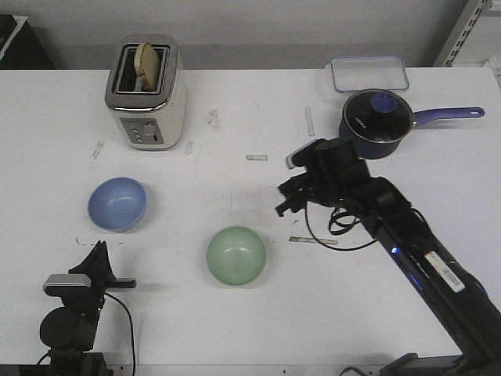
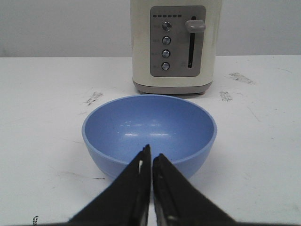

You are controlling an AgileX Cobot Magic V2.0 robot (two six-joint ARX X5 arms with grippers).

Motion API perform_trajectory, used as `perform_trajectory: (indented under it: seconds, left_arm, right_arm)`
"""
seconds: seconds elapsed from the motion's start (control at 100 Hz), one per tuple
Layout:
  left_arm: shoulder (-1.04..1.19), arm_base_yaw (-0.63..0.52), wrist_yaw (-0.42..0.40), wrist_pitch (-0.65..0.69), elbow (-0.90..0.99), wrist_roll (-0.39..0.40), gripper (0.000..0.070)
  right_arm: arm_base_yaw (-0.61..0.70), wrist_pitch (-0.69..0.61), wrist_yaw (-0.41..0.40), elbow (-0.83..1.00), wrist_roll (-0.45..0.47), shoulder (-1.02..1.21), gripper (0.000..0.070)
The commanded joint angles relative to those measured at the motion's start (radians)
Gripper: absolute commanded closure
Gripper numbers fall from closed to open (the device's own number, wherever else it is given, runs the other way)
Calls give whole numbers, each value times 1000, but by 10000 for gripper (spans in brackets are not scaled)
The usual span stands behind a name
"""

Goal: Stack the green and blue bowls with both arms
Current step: 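Release the green bowl and retract the right gripper to rest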

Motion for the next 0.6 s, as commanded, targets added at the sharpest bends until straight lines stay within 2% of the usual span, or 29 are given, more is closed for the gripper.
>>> perform_trajectory:
  seconds: [0.0, 0.15, 0.35, 0.46, 0.59]
  left_arm:
    - [-1, 0, 1, 13, -22, -2, 699]
    - [-1, 0, 1, 20, -22, -2, 699]
    - [-1, 0, 2, 27, -22, -3, 699]
    - [-1, 0, 2, 3, -22, -9, 699]
    - [0, 0, 1, 2, -22, -46, 699]
  right_arm:
    - [-53, -24, 38, 14, -8, -33, 700]
    - [-208, -29, 113, -62, -8, -176, 700]
    - [-381, 76, 132, -341, -7, -442, 700]
    - [-429, 135, 144, -520, 2, -606, 700]
    - [-435, 167, 210, -692, 20, -789, 700]
